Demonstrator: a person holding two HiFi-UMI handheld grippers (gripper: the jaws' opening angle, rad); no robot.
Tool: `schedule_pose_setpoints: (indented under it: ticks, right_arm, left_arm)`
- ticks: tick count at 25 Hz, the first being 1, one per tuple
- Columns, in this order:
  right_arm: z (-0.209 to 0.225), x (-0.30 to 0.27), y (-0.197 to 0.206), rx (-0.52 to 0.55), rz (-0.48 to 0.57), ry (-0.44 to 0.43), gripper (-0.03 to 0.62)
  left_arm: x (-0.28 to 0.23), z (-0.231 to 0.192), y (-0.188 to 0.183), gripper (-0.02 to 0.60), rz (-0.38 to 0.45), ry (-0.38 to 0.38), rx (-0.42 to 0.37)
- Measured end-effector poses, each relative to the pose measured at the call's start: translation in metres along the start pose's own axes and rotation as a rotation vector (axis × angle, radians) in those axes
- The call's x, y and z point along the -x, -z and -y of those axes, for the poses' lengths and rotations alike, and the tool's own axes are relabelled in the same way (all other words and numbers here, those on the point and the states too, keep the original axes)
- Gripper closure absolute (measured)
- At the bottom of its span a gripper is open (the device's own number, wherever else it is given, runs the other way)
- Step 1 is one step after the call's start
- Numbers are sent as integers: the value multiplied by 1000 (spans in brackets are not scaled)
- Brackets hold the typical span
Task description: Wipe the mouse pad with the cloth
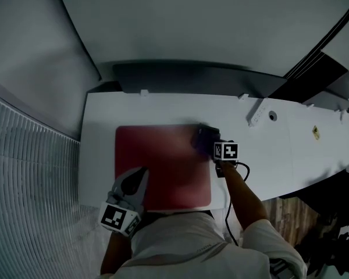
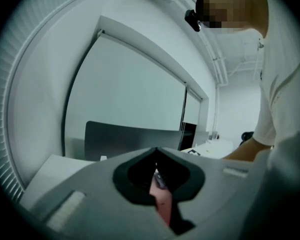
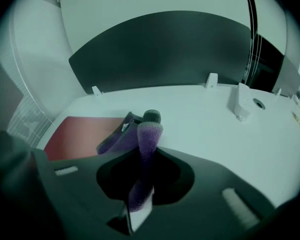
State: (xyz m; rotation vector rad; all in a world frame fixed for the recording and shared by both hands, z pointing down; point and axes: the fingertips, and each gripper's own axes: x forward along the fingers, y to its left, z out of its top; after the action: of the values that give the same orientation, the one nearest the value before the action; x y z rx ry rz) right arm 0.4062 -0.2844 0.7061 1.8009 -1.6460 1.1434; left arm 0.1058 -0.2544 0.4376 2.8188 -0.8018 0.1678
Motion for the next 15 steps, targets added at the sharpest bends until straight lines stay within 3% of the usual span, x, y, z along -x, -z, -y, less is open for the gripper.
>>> schedule_pose_setpoints:
  ticks: [4,8,11,15]
  right_arm:
    - [21,19,10,35,40,100,548]
    - [8,65,11,96,121,153,548]
    - [-34,101,-4,127,212,73,546]
    - [-113,130,-18,166,259,-75,547]
  left_arm:
    - [5,7,-4,580,12,3,3]
    - [21,10,-13,580,20,-10,6]
    - [40,1,-17,580,27,-35,6]
    - [71,-20,-18,580,43,-87,21]
